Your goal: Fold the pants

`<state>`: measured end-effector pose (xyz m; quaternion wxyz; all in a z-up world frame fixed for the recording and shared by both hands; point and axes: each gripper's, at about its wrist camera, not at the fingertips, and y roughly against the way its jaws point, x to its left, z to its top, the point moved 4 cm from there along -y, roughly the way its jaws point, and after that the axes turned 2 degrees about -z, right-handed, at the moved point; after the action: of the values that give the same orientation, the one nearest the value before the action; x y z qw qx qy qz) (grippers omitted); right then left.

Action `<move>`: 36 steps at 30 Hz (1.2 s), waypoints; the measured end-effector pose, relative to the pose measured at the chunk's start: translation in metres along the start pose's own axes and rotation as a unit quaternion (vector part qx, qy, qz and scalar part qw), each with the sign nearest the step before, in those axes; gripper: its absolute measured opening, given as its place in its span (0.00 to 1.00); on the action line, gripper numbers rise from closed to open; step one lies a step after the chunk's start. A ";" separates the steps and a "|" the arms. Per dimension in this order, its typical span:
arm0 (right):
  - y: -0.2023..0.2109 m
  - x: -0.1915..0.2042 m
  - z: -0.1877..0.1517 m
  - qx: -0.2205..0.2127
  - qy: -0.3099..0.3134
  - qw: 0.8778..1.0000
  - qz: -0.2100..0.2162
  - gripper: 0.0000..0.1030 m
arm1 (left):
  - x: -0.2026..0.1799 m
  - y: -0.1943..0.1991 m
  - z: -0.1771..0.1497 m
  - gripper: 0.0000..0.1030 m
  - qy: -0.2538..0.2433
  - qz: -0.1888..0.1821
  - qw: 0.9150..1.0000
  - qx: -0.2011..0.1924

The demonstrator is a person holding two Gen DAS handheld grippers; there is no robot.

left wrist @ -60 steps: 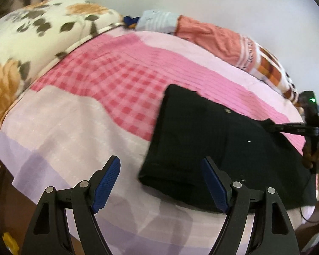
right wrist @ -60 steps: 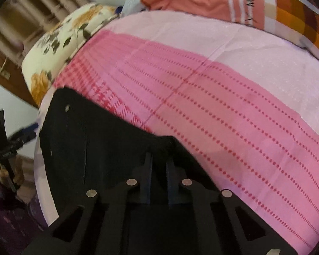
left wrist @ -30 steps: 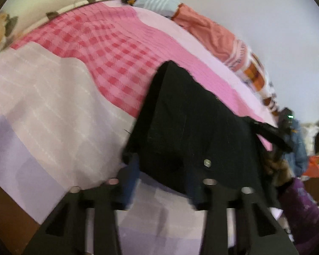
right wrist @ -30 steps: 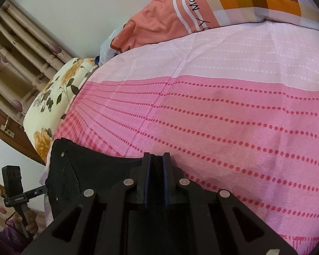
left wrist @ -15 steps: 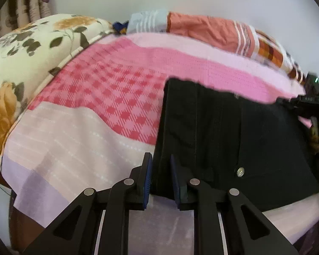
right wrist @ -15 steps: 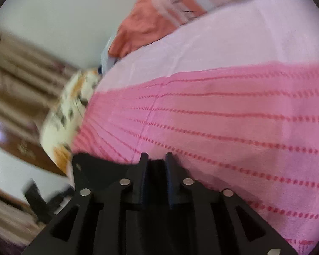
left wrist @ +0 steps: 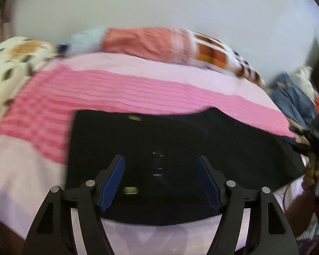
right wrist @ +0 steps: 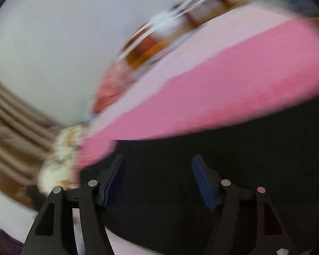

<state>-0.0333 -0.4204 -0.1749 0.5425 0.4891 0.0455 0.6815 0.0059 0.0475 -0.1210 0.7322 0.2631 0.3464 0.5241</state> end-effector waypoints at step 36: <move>0.141 -0.208 -0.069 -0.164 -0.311 0.935 0.035 0.62 | -0.093 -0.045 -0.013 0.69 -0.047 -0.044 0.994 0.088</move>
<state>-0.1944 -0.6086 -0.2549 0.5776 0.5825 -0.2550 0.5119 0.0021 -0.0547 -0.1415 0.7440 0.3350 0.3678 0.4460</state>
